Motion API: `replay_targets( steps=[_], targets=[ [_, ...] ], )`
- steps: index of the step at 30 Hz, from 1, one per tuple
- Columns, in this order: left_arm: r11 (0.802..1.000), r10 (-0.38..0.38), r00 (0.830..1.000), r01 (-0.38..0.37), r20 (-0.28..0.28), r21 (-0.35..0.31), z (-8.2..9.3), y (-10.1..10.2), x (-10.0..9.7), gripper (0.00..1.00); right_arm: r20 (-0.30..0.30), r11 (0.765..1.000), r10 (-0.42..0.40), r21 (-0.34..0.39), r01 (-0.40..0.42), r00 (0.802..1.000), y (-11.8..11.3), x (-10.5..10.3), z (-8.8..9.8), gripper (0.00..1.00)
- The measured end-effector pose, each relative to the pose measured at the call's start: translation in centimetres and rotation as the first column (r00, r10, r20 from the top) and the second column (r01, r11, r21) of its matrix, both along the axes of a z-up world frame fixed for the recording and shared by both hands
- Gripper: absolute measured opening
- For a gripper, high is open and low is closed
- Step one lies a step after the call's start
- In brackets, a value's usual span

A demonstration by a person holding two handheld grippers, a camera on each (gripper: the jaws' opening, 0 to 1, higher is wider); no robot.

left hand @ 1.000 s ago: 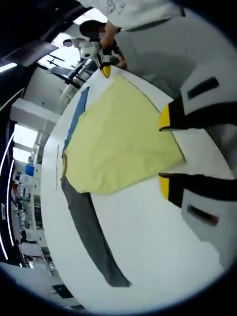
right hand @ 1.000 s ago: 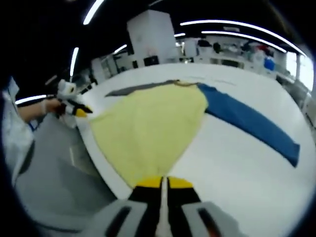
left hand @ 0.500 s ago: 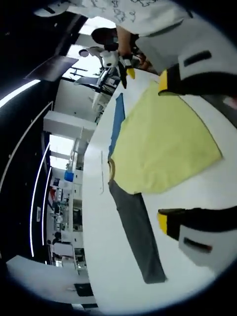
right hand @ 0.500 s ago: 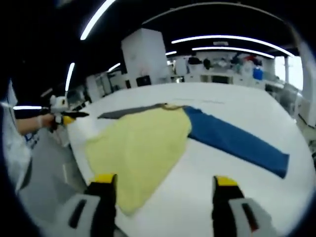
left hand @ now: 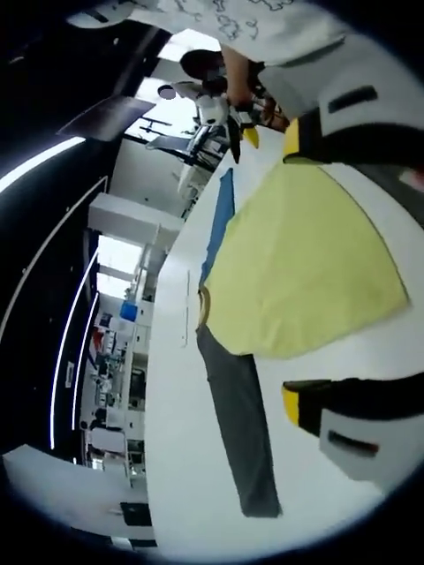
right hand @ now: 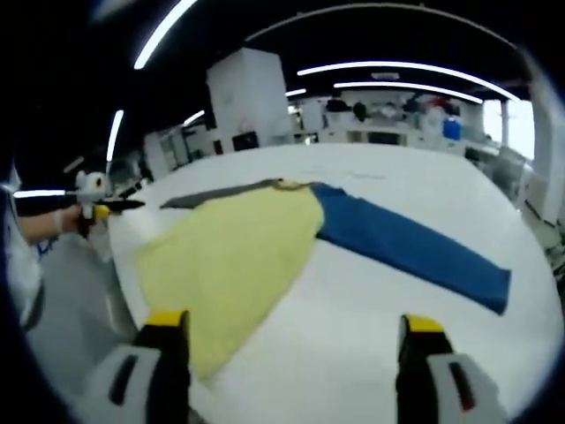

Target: Fold the garment on the visible template until the final outline fits inside the template.

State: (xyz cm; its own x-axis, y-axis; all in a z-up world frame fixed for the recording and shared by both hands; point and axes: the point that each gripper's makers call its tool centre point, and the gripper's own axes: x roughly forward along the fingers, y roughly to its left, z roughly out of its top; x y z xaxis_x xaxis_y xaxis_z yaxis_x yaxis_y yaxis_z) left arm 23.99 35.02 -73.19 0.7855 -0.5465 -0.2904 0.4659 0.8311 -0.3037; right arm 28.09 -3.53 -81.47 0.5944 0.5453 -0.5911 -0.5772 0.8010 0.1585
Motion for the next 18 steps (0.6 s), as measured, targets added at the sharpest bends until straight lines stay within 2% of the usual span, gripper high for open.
replay_targets(
  steps=[4, 9, 11, 12, 13, 14, 15, 18],
  targets=[
    [1.000, 0.015, 1.000, -0.015, 0.001, -0.003, -0.3, 0.0, 0.1, 0.99, -0.009, 1.000, -0.006, -0.004, 0.006, 1.000, -0.5, 0.4, 0.3, 0.99],
    [0.999, 0.036, 0.999, -0.036, -0.010, -0.008, -0.8, 0.3, -0.1, 0.99, 0.017, 0.998, -0.034, -0.058, 0.035, 0.999, -3.2, 2.2, 1.1, 0.98],
    [0.999, 0.047, 0.999, -0.048, -0.013, -0.012, -0.7, 0.4, -0.2, 0.99, 0.024, 0.993, -0.077, -0.083, 0.078, 0.997, -5.2, 3.3, 1.2, 0.88],
    [0.999, 0.050, 0.999, -0.050, -0.014, -0.014, -0.7, 0.5, -0.2, 0.99, 0.030, 0.988, -0.126, -0.089, 0.128, 0.992, -6.5, 4.0, 1.3, 0.84],
    [0.998, 0.059, 0.998, -0.059, -0.011, -0.024, -0.6, 0.8, -0.1, 0.99, 0.037, 0.984, -0.166, -0.053, 0.168, 0.985, -7.0, 4.7, 1.7, 0.83],
    [0.997, 0.066, 0.998, -0.066, -0.006, -0.035, -0.5, 0.9, 0.0, 0.99, 0.018, 0.975, -0.219, -0.022, 0.219, 0.976, -7.9, 5.3, 1.7, 0.83],
    [0.996, 0.080, 0.997, -0.080, -0.005, -0.046, -0.5, 1.2, 0.1, 0.99, 0.002, 0.965, -0.262, -0.033, 0.261, 0.965, -8.8, 5.5, 1.5, 0.80],
    [0.994, 0.096, 0.995, -0.096, -0.003, -0.049, -0.3, 1.3, 0.0, 0.98, -0.003, 0.945, -0.326, -0.024, 0.326, 0.945, -11.3, 6.8, 1.1, 0.63]
  ],
)
